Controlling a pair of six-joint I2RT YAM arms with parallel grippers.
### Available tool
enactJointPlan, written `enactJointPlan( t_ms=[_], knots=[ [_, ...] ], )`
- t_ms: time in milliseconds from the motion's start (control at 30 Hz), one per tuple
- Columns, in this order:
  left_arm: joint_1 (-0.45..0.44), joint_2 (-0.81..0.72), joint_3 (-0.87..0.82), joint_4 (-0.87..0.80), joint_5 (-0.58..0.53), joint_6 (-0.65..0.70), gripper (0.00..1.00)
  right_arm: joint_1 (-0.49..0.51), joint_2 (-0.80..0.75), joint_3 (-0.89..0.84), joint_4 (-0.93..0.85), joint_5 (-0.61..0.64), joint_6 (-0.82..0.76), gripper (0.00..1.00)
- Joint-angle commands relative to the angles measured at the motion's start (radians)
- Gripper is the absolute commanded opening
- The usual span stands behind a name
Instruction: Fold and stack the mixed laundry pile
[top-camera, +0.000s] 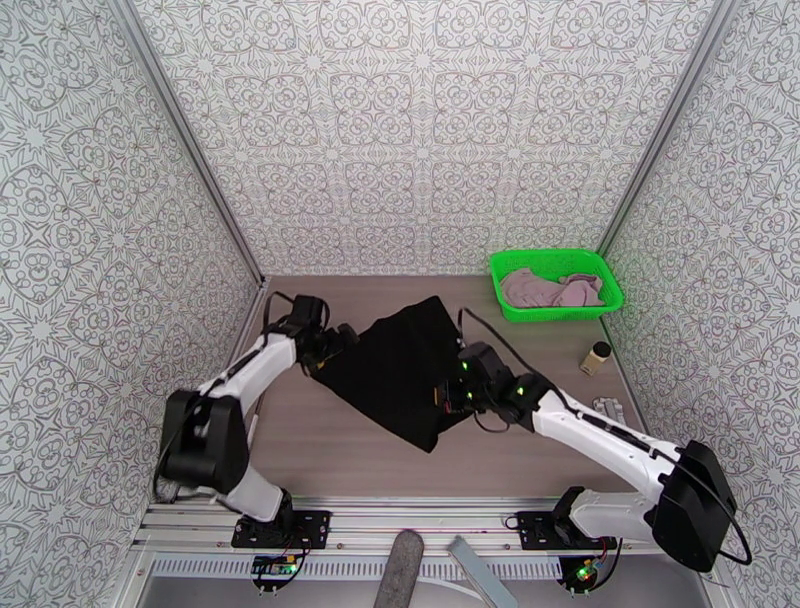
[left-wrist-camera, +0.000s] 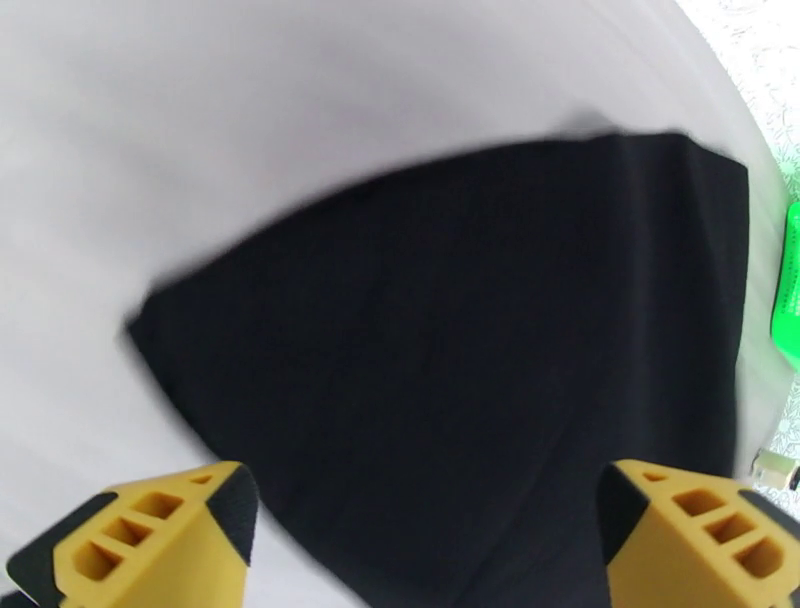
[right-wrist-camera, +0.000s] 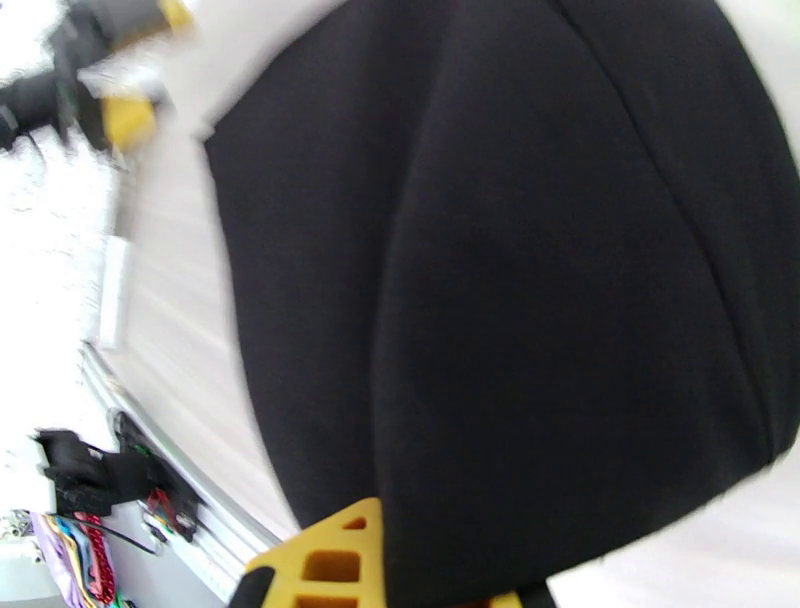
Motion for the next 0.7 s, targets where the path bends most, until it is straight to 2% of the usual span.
enactJointPlan(
  t_ms=[0, 100, 233, 433, 667],
  knots=[
    [-0.031, 0.110, 0.124, 0.002, 0.029, 0.088, 0.87, -0.009, -0.032, -0.062, 0.049, 0.001, 0.070, 0.00],
    [-0.063, 0.215, 0.238, -0.034, 0.020, 0.148, 0.83, -0.008, -0.045, -0.074, 0.036, 0.021, 0.074, 0.00],
    [-0.098, 0.294, 0.321, -0.044, -0.028, 0.194, 0.83, -0.008, -0.061, -0.082, 0.015, 0.046, 0.070, 0.00],
    [-0.132, 0.432, 0.468, -0.096, -0.039, 0.248, 0.93, -0.009, -0.065, -0.109, 0.027, 0.050, 0.083, 0.00],
    [-0.164, 0.536, 0.545, -0.117, -0.034, 0.267, 0.88, -0.008, -0.076, -0.110, 0.024, 0.065, 0.083, 0.00]
  ],
)
